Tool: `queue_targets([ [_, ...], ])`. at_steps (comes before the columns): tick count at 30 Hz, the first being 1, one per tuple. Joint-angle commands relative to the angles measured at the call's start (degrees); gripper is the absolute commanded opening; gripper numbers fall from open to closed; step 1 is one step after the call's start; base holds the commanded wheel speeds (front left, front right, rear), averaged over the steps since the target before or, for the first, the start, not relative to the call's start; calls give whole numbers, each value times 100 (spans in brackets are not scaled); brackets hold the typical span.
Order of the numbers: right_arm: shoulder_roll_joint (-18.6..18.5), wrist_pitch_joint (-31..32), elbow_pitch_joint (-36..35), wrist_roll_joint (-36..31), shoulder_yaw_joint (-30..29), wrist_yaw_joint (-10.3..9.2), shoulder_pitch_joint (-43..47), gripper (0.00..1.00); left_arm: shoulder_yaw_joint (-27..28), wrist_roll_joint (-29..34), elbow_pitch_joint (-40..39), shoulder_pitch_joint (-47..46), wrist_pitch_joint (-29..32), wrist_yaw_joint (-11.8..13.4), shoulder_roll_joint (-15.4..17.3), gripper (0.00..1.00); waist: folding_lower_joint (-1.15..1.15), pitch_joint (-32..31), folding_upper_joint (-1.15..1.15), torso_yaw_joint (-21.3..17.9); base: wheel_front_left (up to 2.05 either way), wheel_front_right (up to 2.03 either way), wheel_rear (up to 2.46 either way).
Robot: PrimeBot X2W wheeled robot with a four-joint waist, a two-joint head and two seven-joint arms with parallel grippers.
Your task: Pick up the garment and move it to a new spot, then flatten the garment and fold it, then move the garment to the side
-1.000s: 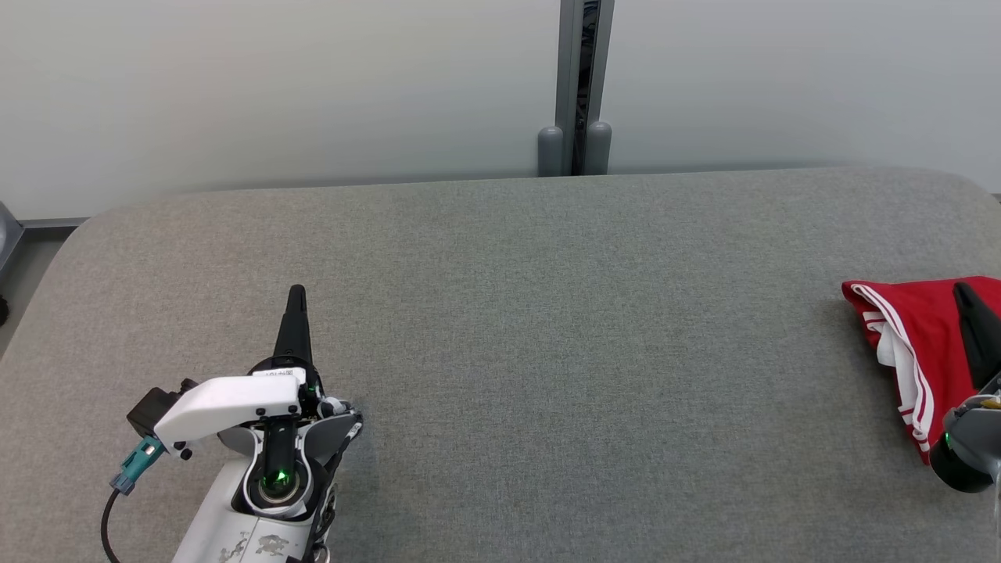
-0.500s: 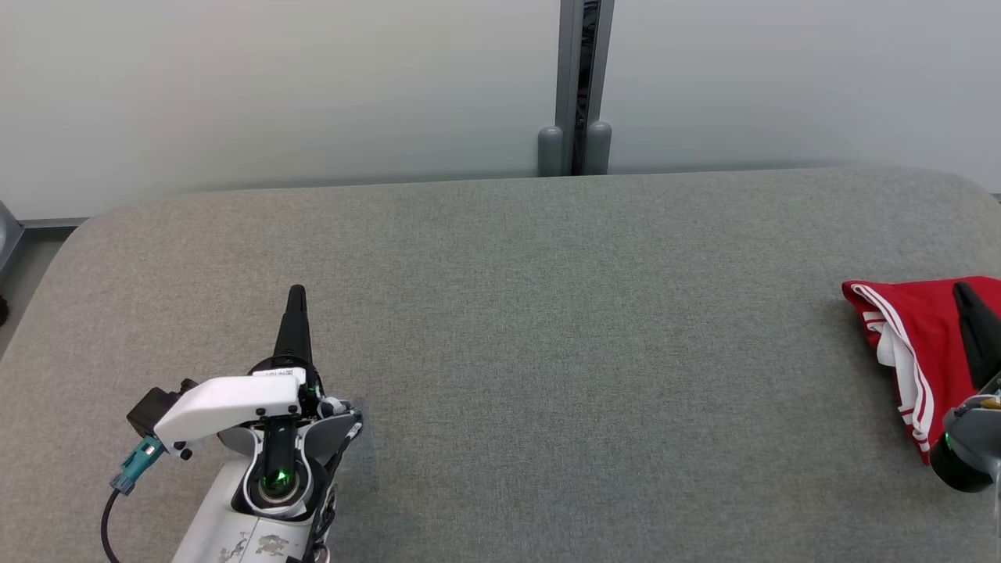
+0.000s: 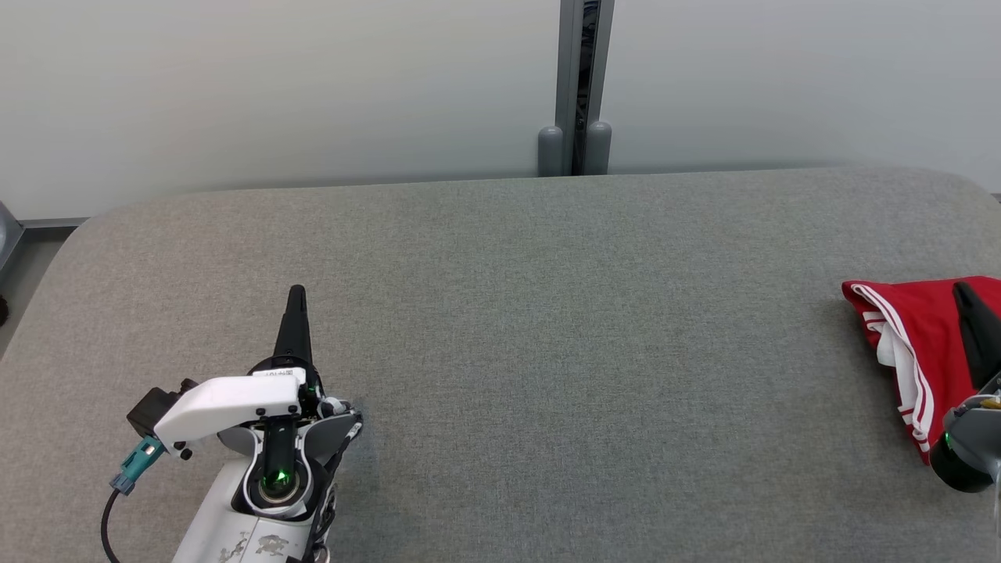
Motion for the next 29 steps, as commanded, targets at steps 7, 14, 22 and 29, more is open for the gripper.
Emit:
queue_targets([
  [7, -42, -23, 14, 28, -6, 4, -12, 0, -2, 3, 2, -76, 6, -21, 19, 0, 0, 0, 0, 0, 0, 0, 0],
  [14, -43, -24, 14, 30, -6, 4, -11, 0, -2, 3, 2, -76, 6, -21, 19, 0, 0, 0, 0, 0, 0, 0, 0],
  [22, -44, -25, 14, 31, -3, 4, -11, 0, -2, 3, 2, -76, 6, -21, 19, 0, 0, 0, 0, 0, 0, 0, 0],
  [29, -44, -26, 14, 32, -3, 4, -10, 0, -2, 3, 2, -76, 5, -21, 19, 0, 0, 0, 0, 0, 0, 0, 0],
])
